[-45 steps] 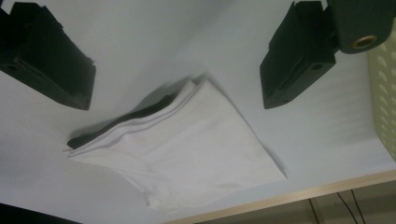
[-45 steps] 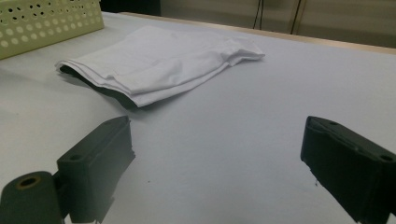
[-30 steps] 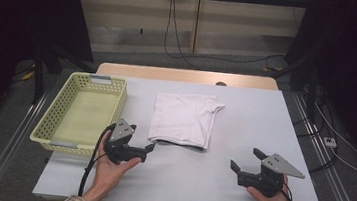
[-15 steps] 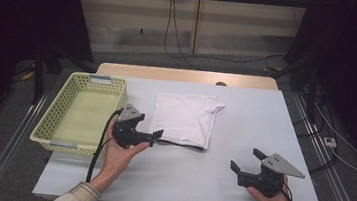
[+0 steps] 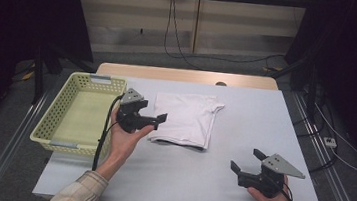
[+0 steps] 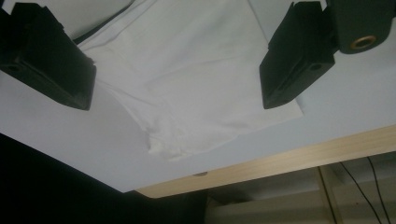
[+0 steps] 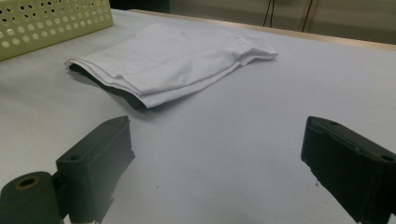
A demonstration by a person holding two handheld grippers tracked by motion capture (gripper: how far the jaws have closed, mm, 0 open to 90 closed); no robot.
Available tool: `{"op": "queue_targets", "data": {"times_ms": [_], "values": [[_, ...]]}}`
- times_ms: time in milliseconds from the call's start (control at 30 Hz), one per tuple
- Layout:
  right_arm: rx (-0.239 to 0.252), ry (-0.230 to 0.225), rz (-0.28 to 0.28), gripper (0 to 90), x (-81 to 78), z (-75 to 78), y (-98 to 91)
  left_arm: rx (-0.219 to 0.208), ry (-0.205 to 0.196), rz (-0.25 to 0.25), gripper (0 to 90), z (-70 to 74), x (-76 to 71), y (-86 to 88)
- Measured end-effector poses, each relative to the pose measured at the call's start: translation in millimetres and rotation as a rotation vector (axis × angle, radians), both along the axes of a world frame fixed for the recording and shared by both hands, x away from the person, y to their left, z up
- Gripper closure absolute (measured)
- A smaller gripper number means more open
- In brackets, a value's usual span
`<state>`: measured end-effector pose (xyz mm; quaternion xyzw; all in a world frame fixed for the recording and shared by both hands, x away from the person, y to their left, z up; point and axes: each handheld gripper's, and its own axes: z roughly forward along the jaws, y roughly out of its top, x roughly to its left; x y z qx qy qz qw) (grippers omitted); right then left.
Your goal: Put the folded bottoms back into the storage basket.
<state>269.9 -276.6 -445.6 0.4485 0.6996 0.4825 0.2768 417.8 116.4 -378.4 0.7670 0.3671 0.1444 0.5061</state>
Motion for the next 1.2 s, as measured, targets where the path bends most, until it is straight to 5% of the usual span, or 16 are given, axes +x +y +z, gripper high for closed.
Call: {"op": "queue_targets", "data": {"times_ms": [333,733,1033,1200], "values": [[-0.001,0.000,-0.006,8.8,-0.4,0.2,-0.1,0.031,0.056,0.002,11.3,-8.8,26.0,-19.3],[-0.002,0.004,0.001,8.9,-0.3,-0.3,0.4,0.094,0.118,0.074,13.8,-23.3,61.8,-32.4],[-0.003,0.011,0.006,8.9,-0.4,-0.8,1.0,0.152,0.262,0.124,16.3,-49.3,89.5,-31.2],[-0.006,0.011,0.005,8.9,-0.5,-0.8,1.1,0.168,0.291,0.158,21.3,-57.8,96.8,-27.5]]}}
